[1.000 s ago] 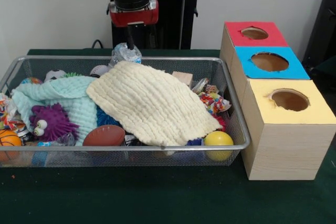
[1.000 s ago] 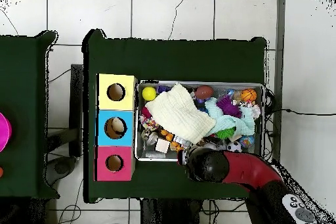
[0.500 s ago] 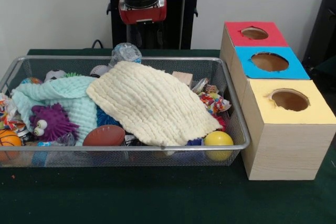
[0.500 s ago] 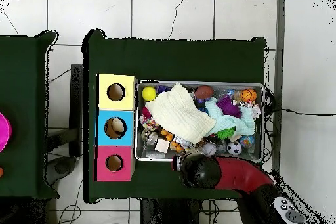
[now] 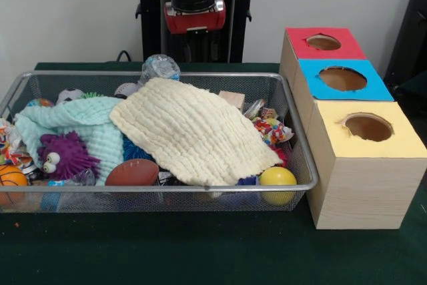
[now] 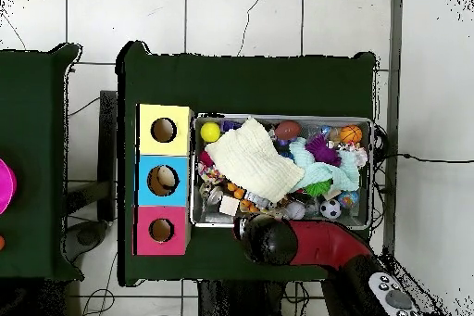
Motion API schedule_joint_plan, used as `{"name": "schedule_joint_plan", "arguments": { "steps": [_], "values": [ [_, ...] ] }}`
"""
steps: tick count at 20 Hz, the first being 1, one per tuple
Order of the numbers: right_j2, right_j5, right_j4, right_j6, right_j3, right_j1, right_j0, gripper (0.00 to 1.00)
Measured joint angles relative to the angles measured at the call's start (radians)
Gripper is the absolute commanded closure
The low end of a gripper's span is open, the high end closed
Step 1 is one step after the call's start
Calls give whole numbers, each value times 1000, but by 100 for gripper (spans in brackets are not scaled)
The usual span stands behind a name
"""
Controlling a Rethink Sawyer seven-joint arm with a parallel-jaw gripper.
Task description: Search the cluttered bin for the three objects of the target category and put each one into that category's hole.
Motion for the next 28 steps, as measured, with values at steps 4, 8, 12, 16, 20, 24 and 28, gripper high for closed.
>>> {"name": "schedule_joint_plan", "arguments": {
  "steps": [4,8,12,16,20,24,28],
  "values": [
    [-11,0,0,0,0,5,0,0],
    [-19,0,0,0,0,4,0,0],
    [-20,0,0,0,0,-1,0,0],
    [-20,0,-5,0,1,-11,0,0],
    [-20,0,-14,0,1,-20,0,0],
    [-20,0,-14,0,1,-24,-1,0],
    [-20,0,-14,0,1,-24,-21,0]
  ]
}}
